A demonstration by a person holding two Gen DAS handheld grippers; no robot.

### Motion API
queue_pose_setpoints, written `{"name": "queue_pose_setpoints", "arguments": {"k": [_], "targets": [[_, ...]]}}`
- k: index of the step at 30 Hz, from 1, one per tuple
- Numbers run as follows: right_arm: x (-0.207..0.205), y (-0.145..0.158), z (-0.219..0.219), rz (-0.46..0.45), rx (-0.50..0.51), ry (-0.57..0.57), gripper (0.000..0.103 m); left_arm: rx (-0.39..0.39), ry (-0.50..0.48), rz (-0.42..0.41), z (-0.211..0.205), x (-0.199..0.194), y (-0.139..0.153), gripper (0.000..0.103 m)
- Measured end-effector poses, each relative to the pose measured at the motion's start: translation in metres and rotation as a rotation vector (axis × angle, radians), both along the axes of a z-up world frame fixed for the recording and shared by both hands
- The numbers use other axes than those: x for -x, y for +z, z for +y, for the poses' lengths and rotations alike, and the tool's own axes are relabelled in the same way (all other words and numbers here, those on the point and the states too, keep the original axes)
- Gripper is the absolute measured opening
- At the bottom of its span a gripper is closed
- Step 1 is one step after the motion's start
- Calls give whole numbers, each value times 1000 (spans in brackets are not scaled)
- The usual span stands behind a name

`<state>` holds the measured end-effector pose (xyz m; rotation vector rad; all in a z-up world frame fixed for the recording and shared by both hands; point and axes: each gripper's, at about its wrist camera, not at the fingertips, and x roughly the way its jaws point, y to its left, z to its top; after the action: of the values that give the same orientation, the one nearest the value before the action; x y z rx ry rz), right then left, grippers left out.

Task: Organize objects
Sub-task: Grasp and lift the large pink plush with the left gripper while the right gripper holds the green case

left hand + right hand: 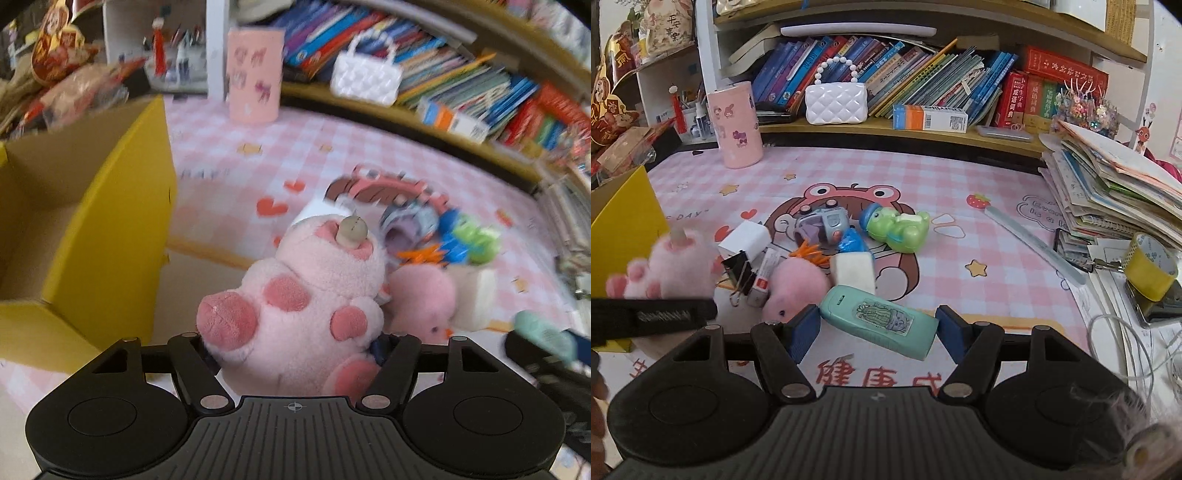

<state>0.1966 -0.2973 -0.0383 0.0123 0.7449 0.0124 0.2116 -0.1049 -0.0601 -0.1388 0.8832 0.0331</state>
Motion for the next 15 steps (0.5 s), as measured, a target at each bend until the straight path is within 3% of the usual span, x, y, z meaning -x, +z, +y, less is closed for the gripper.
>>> {"name": "queue_pose_setpoints", "arguments": {"k": [6,15], "targets": [[21,1,25,7,-16,-15,67,28,-60,-91,18,34,27,69],[62,9,85,-2,-18,18,67,57,-54,-122,72,85,40,69]]}}
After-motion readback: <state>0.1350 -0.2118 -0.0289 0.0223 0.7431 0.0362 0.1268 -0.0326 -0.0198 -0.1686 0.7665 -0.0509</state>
